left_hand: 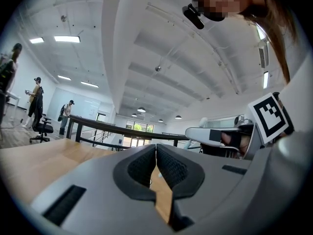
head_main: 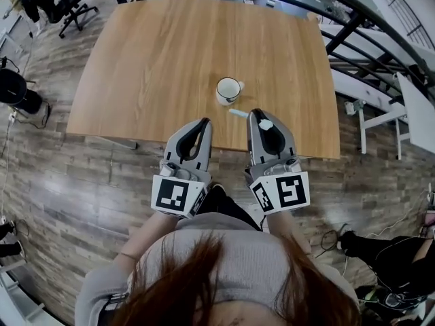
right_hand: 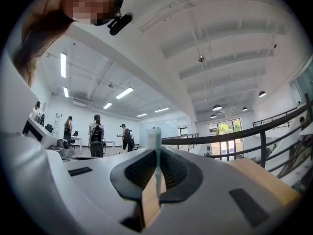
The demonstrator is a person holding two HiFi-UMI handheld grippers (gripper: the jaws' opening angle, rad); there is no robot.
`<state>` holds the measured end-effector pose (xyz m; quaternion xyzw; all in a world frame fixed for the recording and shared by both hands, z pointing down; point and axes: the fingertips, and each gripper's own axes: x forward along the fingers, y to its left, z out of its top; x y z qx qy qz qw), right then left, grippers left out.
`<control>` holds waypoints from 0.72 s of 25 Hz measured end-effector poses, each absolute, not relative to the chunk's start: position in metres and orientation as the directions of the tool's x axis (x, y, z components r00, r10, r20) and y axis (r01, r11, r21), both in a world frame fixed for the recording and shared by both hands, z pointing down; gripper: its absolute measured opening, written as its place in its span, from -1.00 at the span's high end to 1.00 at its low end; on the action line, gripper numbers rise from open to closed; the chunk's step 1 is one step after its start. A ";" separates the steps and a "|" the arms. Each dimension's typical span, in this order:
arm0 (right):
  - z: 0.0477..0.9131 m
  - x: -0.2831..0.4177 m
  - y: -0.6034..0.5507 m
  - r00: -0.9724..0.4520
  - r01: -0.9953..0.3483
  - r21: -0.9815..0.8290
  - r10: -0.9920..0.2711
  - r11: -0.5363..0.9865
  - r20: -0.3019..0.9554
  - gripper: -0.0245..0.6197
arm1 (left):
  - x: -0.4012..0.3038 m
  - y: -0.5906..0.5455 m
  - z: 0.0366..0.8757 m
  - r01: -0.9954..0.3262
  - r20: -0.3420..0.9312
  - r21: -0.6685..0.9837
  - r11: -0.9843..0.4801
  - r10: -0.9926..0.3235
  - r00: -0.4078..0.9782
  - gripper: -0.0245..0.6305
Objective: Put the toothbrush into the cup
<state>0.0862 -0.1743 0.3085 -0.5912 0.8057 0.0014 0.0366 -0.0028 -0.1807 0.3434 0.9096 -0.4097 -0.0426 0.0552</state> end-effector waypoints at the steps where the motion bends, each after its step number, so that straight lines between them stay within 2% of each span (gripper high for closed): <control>1: 0.309 0.085 -0.181 -0.300 -0.952 -0.033 -0.952 0.303 -0.064 0.82 | -0.003 -0.183 0.344 -0.742 -0.033 0.141 -0.655 -0.752 0.658 0.90; 7: 0.326 0.089 -0.232 -0.282 -0.959 0.038 -0.957 0.280 -0.068 0.82 | -0.020 -0.190 0.366 -0.773 0.019 0.165 -0.612 -0.782 0.623 0.90; 18: 0.405 0.084 -0.306 -0.284 -0.952 0.103 -0.958 0.287 0.043 0.82 | -0.053 -0.186 0.398 -0.830 0.113 0.167 -0.533 -0.826 0.553 0.90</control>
